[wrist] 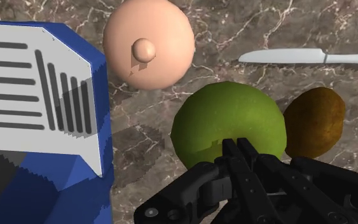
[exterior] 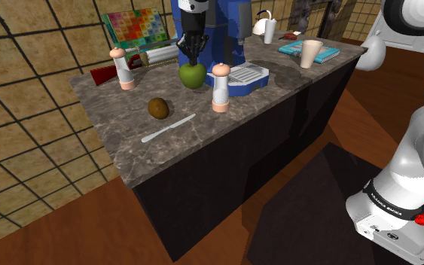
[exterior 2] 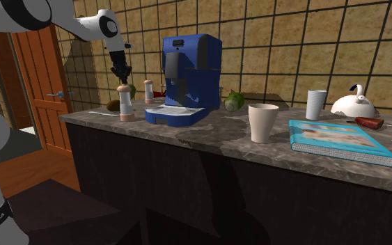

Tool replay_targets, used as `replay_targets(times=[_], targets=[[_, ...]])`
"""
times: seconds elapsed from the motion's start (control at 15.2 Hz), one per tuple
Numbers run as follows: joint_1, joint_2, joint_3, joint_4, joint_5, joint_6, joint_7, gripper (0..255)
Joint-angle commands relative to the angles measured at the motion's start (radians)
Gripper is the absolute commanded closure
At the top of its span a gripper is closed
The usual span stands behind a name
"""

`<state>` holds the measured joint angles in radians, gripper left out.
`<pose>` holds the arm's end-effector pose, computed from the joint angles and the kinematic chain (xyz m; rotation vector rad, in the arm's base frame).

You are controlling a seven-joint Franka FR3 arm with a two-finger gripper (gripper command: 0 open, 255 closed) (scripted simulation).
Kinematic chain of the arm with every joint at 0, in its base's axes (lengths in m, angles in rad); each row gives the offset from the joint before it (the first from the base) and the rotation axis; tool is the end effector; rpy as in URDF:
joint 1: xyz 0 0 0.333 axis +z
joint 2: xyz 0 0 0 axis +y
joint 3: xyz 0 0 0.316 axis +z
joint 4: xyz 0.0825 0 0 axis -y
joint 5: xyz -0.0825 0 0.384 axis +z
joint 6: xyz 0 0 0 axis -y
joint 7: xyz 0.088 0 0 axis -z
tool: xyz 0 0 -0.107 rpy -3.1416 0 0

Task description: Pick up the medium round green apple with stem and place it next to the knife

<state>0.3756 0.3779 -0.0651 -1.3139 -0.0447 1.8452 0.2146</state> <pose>0.6533 0.2144 0.5401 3.1009 0.1725 0.2590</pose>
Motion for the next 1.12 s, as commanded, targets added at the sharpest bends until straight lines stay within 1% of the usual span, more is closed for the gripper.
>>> replay_targets(times=[0.0, 0.86, 1.06], targets=[[0.000, -0.006, 0.000, -0.035, 0.000, 0.030, 0.001, 255], [0.001, 0.000, 0.000, -0.201, -0.004, 0.201, 0.010, 255], [0.001, 0.000, 0.000, -0.201, -0.004, 0.201, 0.010, 255]])
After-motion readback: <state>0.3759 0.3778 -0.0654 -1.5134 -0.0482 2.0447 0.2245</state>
